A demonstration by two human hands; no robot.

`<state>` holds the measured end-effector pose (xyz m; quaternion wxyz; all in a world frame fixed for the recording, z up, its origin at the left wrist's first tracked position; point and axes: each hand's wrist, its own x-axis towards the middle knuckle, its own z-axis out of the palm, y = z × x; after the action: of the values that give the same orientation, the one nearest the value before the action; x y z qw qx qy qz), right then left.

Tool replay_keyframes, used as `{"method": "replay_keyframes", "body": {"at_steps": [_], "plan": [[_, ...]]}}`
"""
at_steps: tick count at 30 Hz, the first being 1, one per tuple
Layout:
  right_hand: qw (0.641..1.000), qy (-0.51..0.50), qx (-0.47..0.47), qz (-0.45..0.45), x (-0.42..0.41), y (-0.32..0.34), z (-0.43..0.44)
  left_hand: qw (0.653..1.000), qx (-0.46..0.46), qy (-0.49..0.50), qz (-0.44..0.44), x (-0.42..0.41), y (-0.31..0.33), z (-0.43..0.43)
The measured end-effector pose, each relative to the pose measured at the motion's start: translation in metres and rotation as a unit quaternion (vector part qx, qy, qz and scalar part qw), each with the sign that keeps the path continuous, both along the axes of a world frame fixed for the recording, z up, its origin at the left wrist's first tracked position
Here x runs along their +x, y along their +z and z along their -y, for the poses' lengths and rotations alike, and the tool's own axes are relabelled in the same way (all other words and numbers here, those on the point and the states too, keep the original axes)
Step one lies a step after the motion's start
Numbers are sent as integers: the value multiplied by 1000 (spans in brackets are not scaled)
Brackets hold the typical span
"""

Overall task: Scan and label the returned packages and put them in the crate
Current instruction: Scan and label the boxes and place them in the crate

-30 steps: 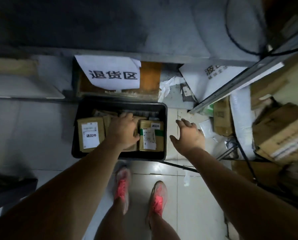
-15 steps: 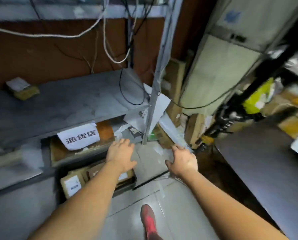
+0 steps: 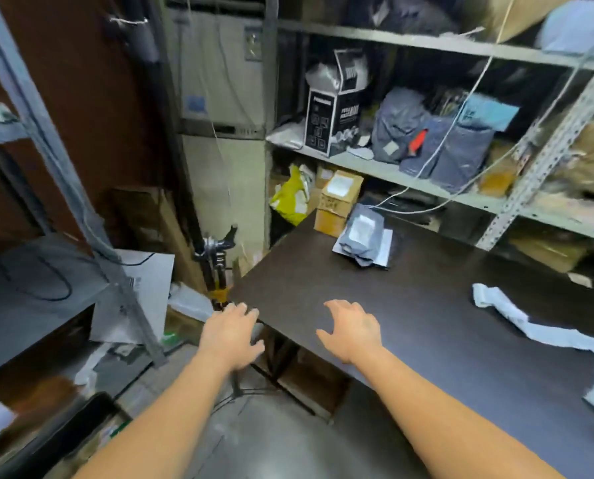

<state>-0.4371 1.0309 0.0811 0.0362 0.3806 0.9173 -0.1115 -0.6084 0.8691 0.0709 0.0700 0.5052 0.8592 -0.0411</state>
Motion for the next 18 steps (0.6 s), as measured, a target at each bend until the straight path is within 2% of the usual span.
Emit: {"method": "replay_keyframes", "body": {"at_steps": [6, 9, 13, 18], "plan": [[999, -30, 2, -25, 47, 16, -100, 1000, -7, 6, -18, 33, 32, -109], [997, -52, -18, -57, 49, 25, -143, 999, 31, 31, 29, 34, 48, -159], [983, -96, -76, -135, 25, 38, -198, 994, 62, 51, 74, 11, 60, -220], [964, -136, -138, -183, -42, 37, -269, 986, 95, 79, 111, -63, 55, -295]]}}
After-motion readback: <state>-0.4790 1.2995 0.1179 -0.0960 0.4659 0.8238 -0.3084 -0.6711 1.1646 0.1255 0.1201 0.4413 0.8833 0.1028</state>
